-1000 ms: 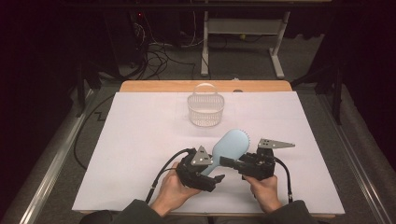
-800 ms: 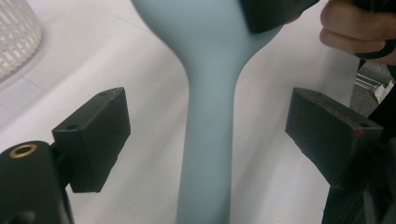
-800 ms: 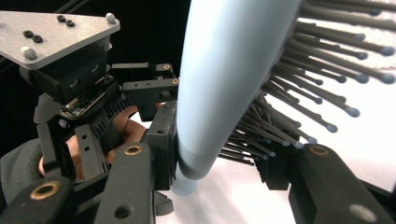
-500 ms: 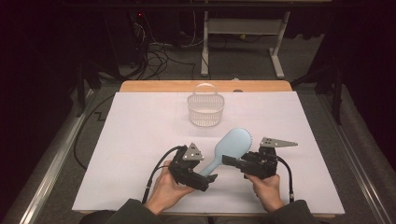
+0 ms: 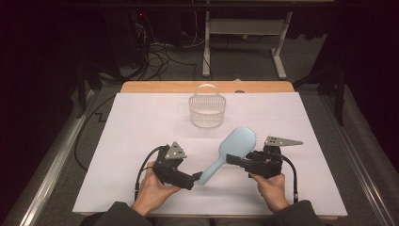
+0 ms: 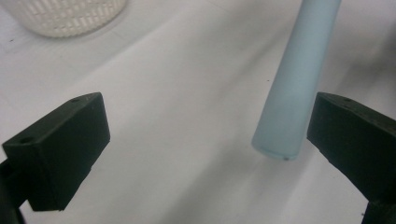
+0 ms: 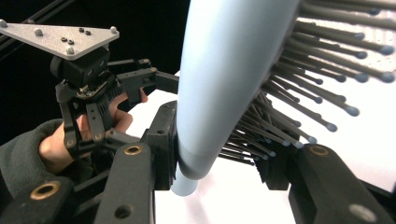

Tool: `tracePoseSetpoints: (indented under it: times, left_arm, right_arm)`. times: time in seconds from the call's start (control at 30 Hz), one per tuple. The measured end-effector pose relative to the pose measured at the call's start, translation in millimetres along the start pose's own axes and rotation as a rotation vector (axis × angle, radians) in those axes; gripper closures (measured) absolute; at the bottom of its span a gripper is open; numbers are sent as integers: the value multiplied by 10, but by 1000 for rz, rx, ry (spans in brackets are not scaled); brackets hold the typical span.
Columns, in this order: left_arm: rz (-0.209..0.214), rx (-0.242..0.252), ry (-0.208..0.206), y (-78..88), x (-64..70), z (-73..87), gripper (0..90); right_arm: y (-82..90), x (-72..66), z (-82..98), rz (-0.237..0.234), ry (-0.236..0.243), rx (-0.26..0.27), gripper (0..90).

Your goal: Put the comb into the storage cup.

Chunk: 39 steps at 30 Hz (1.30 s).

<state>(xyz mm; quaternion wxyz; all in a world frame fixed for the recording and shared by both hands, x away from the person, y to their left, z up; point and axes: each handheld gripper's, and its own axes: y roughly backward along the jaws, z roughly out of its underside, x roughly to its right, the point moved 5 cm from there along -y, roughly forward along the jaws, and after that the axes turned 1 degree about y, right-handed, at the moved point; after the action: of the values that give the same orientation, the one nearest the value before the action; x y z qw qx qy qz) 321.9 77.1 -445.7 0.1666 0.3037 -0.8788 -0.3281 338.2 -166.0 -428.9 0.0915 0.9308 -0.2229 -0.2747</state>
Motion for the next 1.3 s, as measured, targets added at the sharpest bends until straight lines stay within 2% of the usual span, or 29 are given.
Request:
tracePoseSetpoints:
  times: [0.23,0.37,0.67,0.97,1.3]
  left_arm:
    - [-31,49,48,152,-170,104,0]
    - [-58,62,63,226,-251,167,0]
    - [-91,91,122,356,-424,302,0]
    - [-116,118,164,474,-546,423,0]
    - [-146,202,200,597,-655,555,0]
  right_arm:
    - [38,1,-54,14,13,-6,568]
    - [62,8,-85,24,13,-11,568]
    - [104,54,-140,44,7,-15,567]
    - [141,70,-204,64,21,-26,567]
    - [153,113,-240,85,23,-40,566]
